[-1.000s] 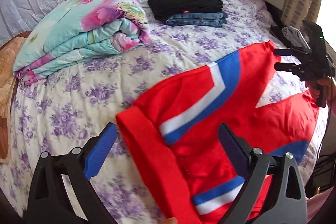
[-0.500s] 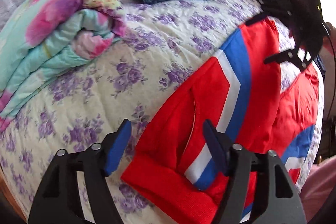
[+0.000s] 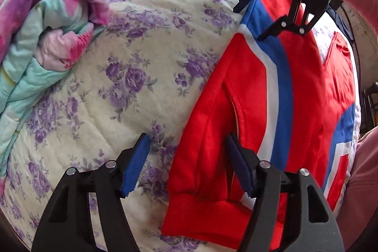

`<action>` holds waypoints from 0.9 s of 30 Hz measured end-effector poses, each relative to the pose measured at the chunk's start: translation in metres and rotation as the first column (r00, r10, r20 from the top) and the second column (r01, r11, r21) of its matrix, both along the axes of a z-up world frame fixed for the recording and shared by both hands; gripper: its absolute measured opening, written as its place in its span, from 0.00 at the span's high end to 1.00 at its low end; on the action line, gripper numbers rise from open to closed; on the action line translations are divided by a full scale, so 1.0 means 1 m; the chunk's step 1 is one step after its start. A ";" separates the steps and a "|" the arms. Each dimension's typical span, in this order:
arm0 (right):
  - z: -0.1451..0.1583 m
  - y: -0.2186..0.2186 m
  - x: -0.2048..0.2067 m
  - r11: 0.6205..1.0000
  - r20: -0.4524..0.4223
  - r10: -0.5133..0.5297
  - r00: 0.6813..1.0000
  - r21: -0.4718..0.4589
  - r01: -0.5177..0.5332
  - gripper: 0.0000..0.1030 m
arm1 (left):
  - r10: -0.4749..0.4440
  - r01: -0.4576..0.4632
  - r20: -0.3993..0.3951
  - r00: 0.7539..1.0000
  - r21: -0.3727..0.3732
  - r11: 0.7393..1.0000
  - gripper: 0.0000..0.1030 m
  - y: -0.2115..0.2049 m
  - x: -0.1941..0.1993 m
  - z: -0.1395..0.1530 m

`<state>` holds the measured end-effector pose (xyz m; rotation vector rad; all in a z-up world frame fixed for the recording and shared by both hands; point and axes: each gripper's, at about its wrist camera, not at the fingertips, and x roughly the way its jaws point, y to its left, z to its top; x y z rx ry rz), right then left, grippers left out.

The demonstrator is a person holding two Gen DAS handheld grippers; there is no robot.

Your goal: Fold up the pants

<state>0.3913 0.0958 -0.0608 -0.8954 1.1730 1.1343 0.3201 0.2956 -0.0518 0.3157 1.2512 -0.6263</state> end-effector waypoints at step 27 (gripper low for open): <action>0.123 -0.081 -0.264 0.980 0.352 0.094 0.931 0.133 -0.149 0.94 | -0.080 0.108 0.370 0.926 -0.058 0.992 0.95 -0.040 -0.212 0.105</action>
